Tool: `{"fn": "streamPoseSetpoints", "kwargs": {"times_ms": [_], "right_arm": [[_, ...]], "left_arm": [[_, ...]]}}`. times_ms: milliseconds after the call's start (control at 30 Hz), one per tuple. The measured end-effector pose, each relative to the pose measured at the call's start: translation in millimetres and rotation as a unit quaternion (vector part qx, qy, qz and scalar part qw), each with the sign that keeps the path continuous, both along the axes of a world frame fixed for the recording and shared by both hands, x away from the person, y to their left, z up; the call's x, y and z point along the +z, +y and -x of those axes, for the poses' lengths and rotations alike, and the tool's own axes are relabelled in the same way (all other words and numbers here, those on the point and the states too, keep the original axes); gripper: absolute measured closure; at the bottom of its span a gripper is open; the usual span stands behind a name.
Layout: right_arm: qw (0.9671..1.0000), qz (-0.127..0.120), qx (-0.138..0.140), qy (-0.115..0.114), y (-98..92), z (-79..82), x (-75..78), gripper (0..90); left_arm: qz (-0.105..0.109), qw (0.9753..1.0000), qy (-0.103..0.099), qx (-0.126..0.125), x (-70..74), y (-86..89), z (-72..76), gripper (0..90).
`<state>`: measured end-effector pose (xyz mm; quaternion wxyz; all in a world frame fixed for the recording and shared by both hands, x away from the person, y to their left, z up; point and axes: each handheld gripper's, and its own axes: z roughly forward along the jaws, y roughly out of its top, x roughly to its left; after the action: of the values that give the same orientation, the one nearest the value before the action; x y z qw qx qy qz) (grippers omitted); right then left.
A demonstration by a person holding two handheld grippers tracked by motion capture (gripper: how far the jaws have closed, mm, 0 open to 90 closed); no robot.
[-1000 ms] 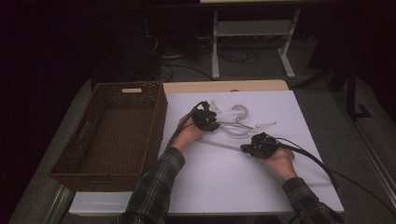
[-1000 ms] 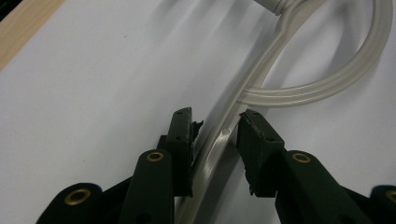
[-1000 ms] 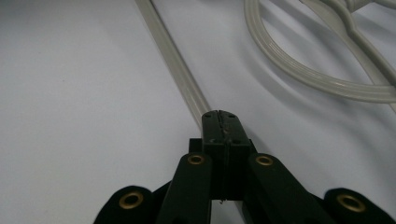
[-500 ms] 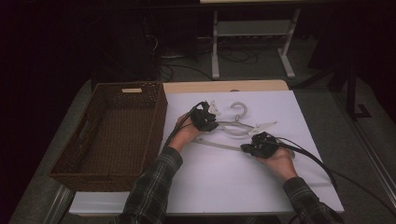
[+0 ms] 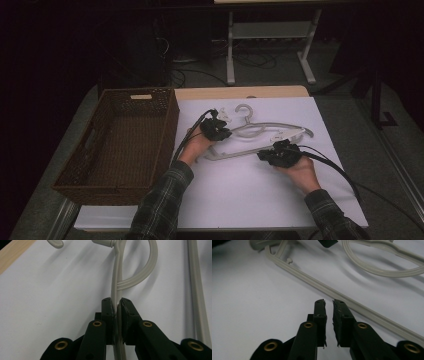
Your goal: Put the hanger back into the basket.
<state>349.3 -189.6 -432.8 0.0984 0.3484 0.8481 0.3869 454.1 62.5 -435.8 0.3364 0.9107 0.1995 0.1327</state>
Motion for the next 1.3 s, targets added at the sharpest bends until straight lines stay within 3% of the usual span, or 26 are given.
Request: {"fn": "streamPoseSetpoints", "kwargs": {"times_ms": [400,633,800,1033,1300], "right_arm": [[0.9985,-0.049,-0.001,-0.024,-12.5,14.4,18.5,65.8],[0.9968,-0.071,-0.027,-0.026,-31.4,28.2,23.8,38.6],[0.9944,-0.089,-0.039,-0.041,-37.6,35.6,30.5,31.8],[0.9934,-0.088,-0.052,-0.053,-46.3,46.0,33.1,24.2],[0.9928,-0.089,-0.046,-0.065,-54.8,63.4,33.6,19.5]], "left_arm": [[0.023,0.9995,-0.002,0.021,17.0,2.6,15.6,83.0],[0.048,0.9979,-0.002,0.043,39.6,9.0,26.7,83.1],[0.053,0.9962,-0.003,0.069,61.5,14.2,38.6,83.1],[0.06,0.9939,0.006,0.092,86.8,28.3,49.0,83.0],[0.071,0.992,0.007,0.105,115.7,51.3,61.8,83.0]]}}
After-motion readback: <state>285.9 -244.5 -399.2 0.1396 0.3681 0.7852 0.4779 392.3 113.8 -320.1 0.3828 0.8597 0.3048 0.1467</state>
